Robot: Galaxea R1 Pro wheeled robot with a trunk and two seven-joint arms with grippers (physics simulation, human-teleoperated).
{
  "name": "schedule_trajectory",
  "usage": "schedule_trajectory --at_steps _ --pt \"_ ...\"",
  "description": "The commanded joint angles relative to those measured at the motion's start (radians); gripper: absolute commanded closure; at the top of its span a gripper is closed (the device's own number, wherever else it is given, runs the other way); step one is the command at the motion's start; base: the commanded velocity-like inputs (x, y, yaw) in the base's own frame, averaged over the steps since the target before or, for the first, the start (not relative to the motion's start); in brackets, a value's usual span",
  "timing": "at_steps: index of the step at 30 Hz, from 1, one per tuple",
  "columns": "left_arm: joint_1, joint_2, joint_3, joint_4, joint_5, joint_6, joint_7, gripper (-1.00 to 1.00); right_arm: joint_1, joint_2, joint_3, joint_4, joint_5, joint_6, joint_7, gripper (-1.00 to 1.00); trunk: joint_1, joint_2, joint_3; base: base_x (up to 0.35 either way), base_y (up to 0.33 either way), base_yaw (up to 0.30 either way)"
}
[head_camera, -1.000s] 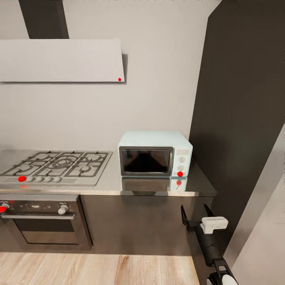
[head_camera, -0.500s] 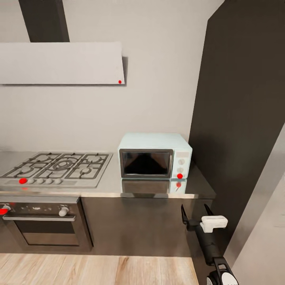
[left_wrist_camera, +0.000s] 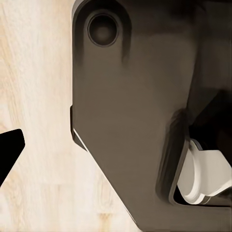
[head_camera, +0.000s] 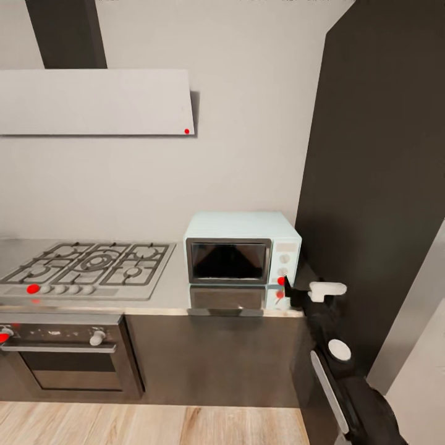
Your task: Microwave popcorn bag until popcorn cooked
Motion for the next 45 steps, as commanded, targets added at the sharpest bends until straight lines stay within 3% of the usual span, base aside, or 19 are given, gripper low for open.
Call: schedule_trajectory --at_steps 1,4,13,25,29,32,34,37,45 --pt "0.0 0.0 0.007 -0.001 0.001 0.002 0.0 -1.0 -0.038 -0.001 0.003 -0.001 0.001 0.015 -0.009 -1.0 -0.004 0.006 0.002 0.0 0.0 0.0" --pt "0.0 0.0 0.006 -0.001 0.001 0.002 -0.001 -1.0 -0.092 -0.001 0.003 -0.001 0.0 0.028 -0.01 -1.0 -0.015 0.027 0.011 0.0 0.0 0.0" --pt "0.0 -0.001 0.006 -0.001 0.0 0.002 -0.001 -1.0 -0.104 -0.001 0.005 0.002 -0.004 0.064 -0.005 -1.0 -0.05 0.09 0.039 0.133 0.06 0.0" --pt "0.0 0.001 0.004 -0.003 0.0 -0.008 -0.002 -1.0 -0.104 -0.001 0.012 0.035 -0.003 0.061 -0.001 -1.0 -0.05 0.09 0.039 0.094 0.017 0.0" --pt "0.0 0.005 0.003 -0.003 -0.001 -0.011 -0.002 -1.0 -0.104 -0.001 0.013 0.14 -0.002 0.054 -0.001 -1.0 -0.05 0.09 0.039 0.133 0.0 0.0" --pt "0.0 0.004 0.003 -0.003 -0.001 -0.011 -0.002 -1.0 -0.104 -0.001 0.01 0.263 -0.001 0.021 0.0 -1.0 -0.05 0.09 0.039 0.152 0.0 0.0" --pt "0.0 0.004 0.003 -0.003 -0.001 -0.011 -0.002 -1.0 -0.104 -0.001 0.01 0.306 -0.001 -0.045 0.001 -1.0 -0.05 0.09 0.039 0.047 0.0 0.0" --pt "0.0 0.004 0.003 -0.003 -0.001 -0.011 -0.002 -1.0 -0.104 -0.001 0.01 0.323 -0.001 -0.104 0.008 -1.0 -0.05 0.09 0.039 0.011 0.0 0.0" --pt "0.0 0.005 0.003 -0.003 -0.001 -0.011 -0.002 -1.0 -0.104 -0.001 0.01 0.328 0.0 -0.121 0.028 -1.0 -0.05 0.09 0.039 0.019 0.011 0.0"
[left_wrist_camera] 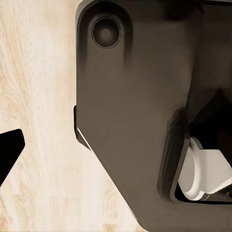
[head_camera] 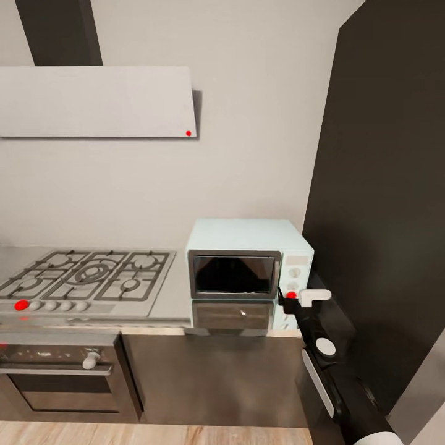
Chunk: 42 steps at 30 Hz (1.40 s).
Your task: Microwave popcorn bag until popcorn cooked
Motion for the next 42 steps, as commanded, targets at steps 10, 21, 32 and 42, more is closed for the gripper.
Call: schedule_trajectory --at_steps 10,21,32,42 --pt "0.0 0.001 0.007 -0.001 0.001 0.001 0.0 -1.0 -0.001 -0.001 0.009 0.004 0.0 -0.006 -0.007 -1.0 0.0 -0.001 -0.002 0.088 0.071 0.0" --pt "0.0 -0.001 0.007 -0.001 0.001 0.001 0.0 -1.0 -0.001 -0.003 0.003 0.147 0.002 -0.233 -0.007 -1.0 0.0 -0.001 -0.002 0.094 0.001 0.0" --pt "0.0 -0.001 0.007 -0.001 0.001 0.001 0.0 -1.0 -0.001 -0.002 0.003 0.151 0.002 -0.238 -0.007 -1.0 0.0 -0.001 -0.002 0.115 0.066 0.0" --pt "0.0 -0.001 0.007 -0.001 0.001 0.001 0.0 -1.0 -0.001 -0.003 0.003 0.154 0.001 -0.238 -0.007 -1.0 0.0 -0.001 -0.002 0.096 0.021 0.0"
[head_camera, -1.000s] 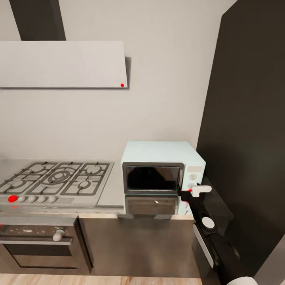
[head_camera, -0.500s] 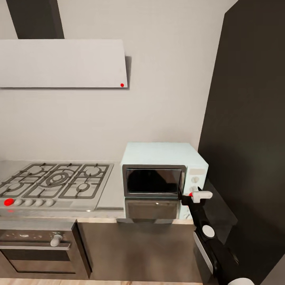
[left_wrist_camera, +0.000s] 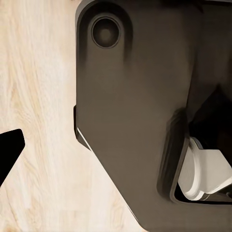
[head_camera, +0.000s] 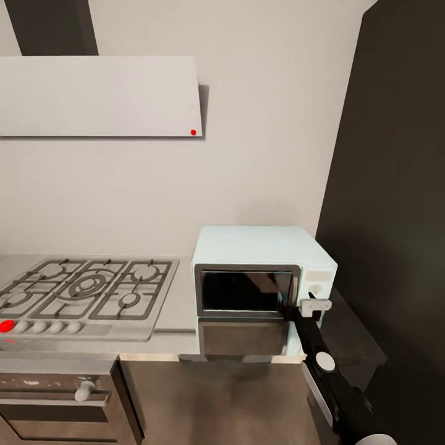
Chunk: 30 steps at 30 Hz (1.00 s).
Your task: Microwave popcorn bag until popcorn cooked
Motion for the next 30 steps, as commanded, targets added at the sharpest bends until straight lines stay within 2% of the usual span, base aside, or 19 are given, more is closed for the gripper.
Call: schedule_trajectory --at_steps 1,11,22,30 --pt "0.0 0.0 0.007 -0.001 0.0 0.001 0.0 -1.0 -0.001 -0.001 0.005 0.002 0.0 -0.002 -0.009 -1.0 0.0 -0.001 -0.002 0.011 0.002 0.0" --pt "0.0 0.0 0.007 -0.001 0.0 0.001 0.0 -1.0 -0.001 -0.001 0.002 0.004 0.0 -0.002 -0.009 -1.0 0.0 -0.001 -0.002 0.001 0.0 0.0" --pt "0.0 0.0 0.007 -0.001 0.0 0.001 0.0 -1.0 -0.001 -0.001 -0.001 0.053 -0.001 -0.005 -0.009 -1.0 0.0 -0.001 -0.002 0.0 0.0 0.0" --pt "0.0 0.001 0.007 -0.001 0.001 0.001 0.0 -1.0 -0.001 -0.001 -0.002 0.054 -0.001 -0.006 -0.009 -1.0 0.0 -0.001 -0.002 0.094 0.0 0.0"
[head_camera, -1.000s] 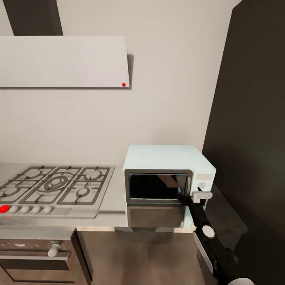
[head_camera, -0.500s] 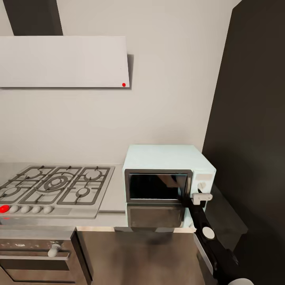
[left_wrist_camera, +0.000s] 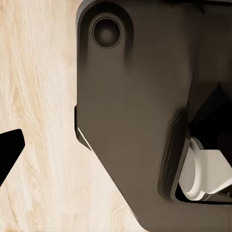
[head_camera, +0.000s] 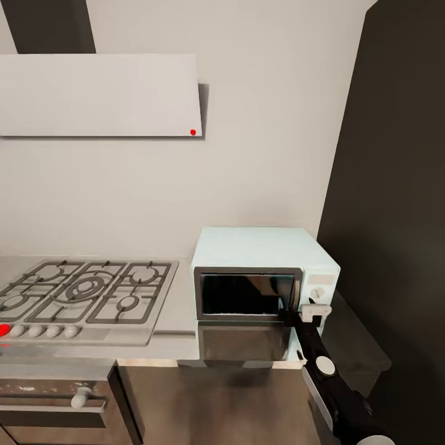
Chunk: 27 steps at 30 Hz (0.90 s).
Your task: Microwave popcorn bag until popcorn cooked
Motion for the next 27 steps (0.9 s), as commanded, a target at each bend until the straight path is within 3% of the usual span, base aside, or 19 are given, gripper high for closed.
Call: schedule_trajectory --at_steps 1,8,9,14,27 --pt "0.0 0.0 0.007 -0.001 0.001 0.001 0.0 -1.0 -0.001 -0.001 0.005 0.0 0.001 -0.002 -0.009 -1.0 0.0 -0.001 -0.002 0.013 0.0 0.0" --pt "0.0 0.0 0.007 -0.001 0.001 0.001 0.0 -1.0 -0.001 -0.001 0.005 0.0 0.0 -0.002 -0.009 -1.0 0.0 -0.001 -0.002 0.002 0.0 0.0" --pt "0.0 0.0 0.007 -0.001 0.001 0.001 0.0 -1.0 -0.001 -0.001 0.005 0.0 0.0 -0.005 -0.01 1.0 0.0 -0.001 -0.002 0.0 0.0 0.0" --pt "0.0 0.0 0.007 -0.001 0.001 0.001 0.0 -1.0 -0.001 -0.001 0.005 0.0 0.0 -0.061 -0.01 1.0 0.0 -0.001 -0.002 0.0 0.0 0.0" --pt "0.0 0.0 0.007 -0.001 0.001 0.001 0.0 -1.0 -0.001 -0.001 0.006 0.0 0.0 -0.066 -0.01 1.0 0.0 -0.001 -0.002 0.0 0.0 0.0"
